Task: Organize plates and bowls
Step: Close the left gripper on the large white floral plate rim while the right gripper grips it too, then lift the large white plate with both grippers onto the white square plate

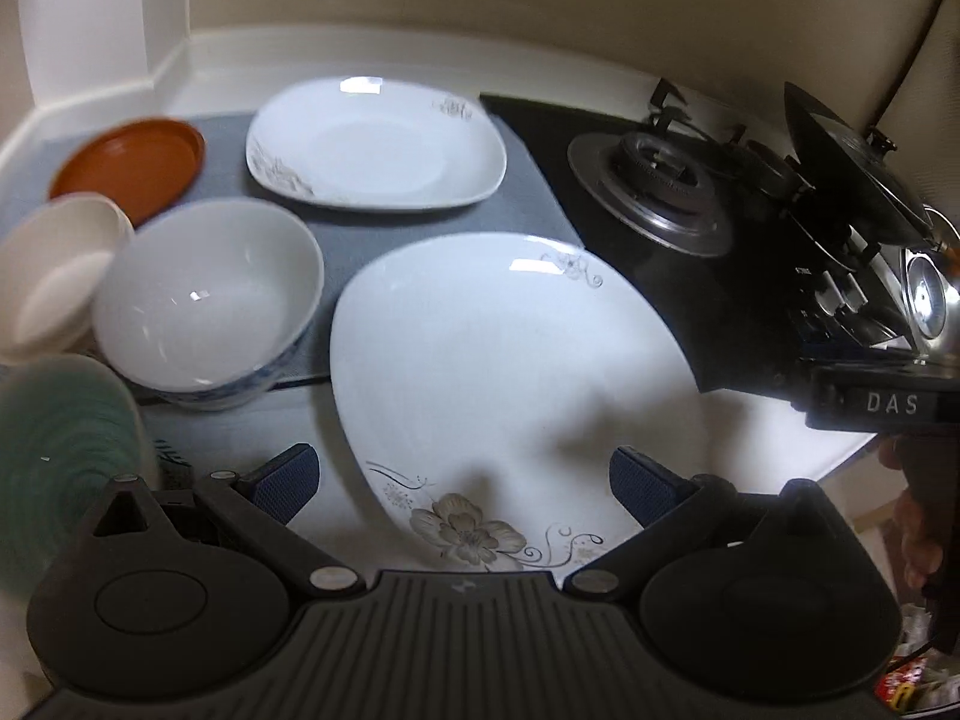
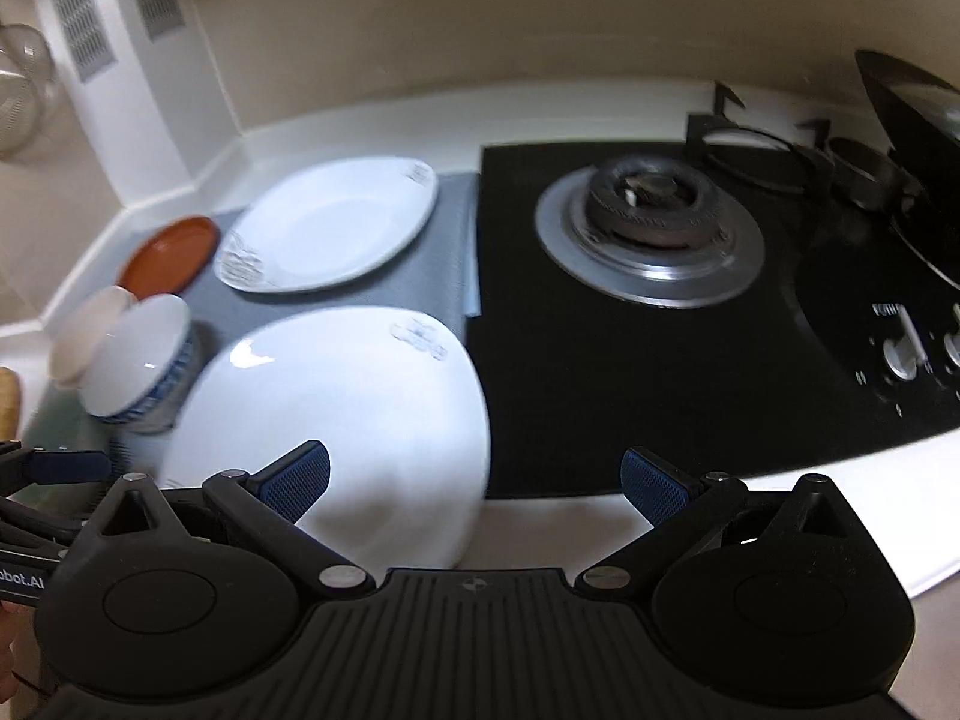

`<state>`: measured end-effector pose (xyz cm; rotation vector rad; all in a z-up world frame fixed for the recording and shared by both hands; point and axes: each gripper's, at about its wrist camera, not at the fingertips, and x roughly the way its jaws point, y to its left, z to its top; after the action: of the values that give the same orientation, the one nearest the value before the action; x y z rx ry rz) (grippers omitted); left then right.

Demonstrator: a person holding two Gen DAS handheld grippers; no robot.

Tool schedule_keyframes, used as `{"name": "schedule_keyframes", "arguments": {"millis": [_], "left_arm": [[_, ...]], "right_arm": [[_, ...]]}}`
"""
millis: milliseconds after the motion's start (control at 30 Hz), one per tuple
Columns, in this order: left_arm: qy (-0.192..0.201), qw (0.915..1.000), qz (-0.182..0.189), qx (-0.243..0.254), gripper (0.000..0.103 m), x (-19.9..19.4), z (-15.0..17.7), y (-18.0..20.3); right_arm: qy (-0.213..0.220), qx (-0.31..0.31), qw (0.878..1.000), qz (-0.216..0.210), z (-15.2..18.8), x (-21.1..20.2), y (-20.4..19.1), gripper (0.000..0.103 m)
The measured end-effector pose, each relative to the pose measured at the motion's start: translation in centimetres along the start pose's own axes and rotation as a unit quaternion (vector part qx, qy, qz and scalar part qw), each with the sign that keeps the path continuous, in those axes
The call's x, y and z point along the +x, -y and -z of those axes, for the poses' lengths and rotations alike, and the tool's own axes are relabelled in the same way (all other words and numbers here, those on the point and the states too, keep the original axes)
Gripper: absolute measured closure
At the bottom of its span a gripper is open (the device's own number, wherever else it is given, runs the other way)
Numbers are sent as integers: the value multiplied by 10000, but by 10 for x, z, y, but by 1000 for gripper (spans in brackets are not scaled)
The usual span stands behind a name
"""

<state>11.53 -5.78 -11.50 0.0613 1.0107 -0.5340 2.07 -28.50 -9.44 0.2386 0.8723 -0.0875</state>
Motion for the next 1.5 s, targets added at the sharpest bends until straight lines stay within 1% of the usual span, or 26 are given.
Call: {"name": "schedule_keyframes", "arguments": {"millis": [67, 133, 233, 333, 400, 500, 567, 633, 667, 700, 733, 767, 800, 833, 867, 900, 967, 1033, 1067, 1100, 1133, 1167, 1200, 1267, 1367, 1500], "left_arm": [[-113, 9997, 57, -222, 0, 7, -3, -8], [-145, 9984, 146, -522, 0, 10, -6, -17], [-178, 9956, 236, -890, 0, 16, -13, -25], [-329, 9925, 222, -1158, 0, 25, -18, -28], [-374, 9913, 260, -1236, 0, 29, -20, -29], [-462, 9904, 216, -1281, 0, 36, -22, -30], [-450, 9899, 259, -1321, 2, 39, -22, -32], [-470, 9895, 327, -1330, 8, 44, -23, -31], [-527, 9888, 379, -1346, 16, 46, -21, -31], [-562, 9881, 372, -1386, 18, 47, -21, -32], [-547, 9879, 342, -1414, 18, 47, -20, -32], [-529, 9876, 323, -1445, 19, 46, -20, -32], [-514, 9872, 309, -1477, 21, 46, -20, -34], [-501, 9871, 277, -1497, 23, 45, -20, -35], [-479, 9875, 210, -1486, 30, 44, -20, -35], [-461, 9884, 161, -1437, 35, 43, -19, -36], [-382, 9921, 141, -1188, 39, 39, -17, -35], [-295, 9960, 153, -830, 44, 34, -14, -32], [-251, 9969, 169, -720, 50, 33, -14, -30], [-222, 9974, 194, -665, 56, 32, -14, -29], [-208, 9974, 220, -658, 60, 33, -14, -29], [-202, 9972, 233, -680, 67, 34, -15, -29], [-198, 9970, 242, -704, 71, 35, -16, -29], [-148, 9966, 319, -749, 71, 36, -18, -28], [-30, 9969, 341, -715, 72, 34, -21, -23], [92, 9967, 375, -714, 74, 28, -30, -23]], "right_arm": [[-76, 88, 9999, -8, 1, 8, 5, 0], [-206, 206, 9996, -46, 1, 17, 9, 0], [-322, 303, 9986, -300, -3, 29, 14, 0], [-396, 149, 9975, -574, -11, 45, 16, 1], [-537, 38, 9961, -695, -17, 55, 18, 4], [-701, -19, 9930, -952, -22, 70, 21, 7], [-860, 7, 9903, -1092, -23, 79, 23, 13], [-955, 13, 9879, -1218, -23, 85, 23, 19], [-896, -63, 9883, -1233, -24, 85, 22, 24], [-907, -164, 9877, -1264, -24, 85, 20, 27], [-931, -265, 9869, -1295, -25, 86, 18, 34], [-957, -338, 9859, -1331, -27, 87, 17, 46], [-998, -377, 9844, -1398, -27, 87, 16, 48], [-999, -396, 9849, -1356, -28, 86, 15, 53], [-990, -382, 9858, -1303, -28, 86, 16, 60], [-962, -348, 9869, -1247, -27, 85, 17, 65], [-889, -230, 9899, -1078, -26, 83, 22, 86], [-856, -93, 9905, -1071, -25, 83, 28, 86], [-847, -41, 9908, -1058, -26, 83, 31, 86], [-817, -12, 9913, -1035, -26, 82, 34, 86], [-775, -9, 9919, -1006, -28, 81, 37, 87], [-719, 13, 9925, -984, -30, 79, 41, 88], [-663, 62, 9930, -975, -32, 76, 44, 88], [-577, 105, 9937, -955, -37, 72, 50, 90], [-520, 144, 9940, -955, -44, 67, 56, 90], [-477, 374, 9923, -1080, -49, 59, 65, 90]]}}
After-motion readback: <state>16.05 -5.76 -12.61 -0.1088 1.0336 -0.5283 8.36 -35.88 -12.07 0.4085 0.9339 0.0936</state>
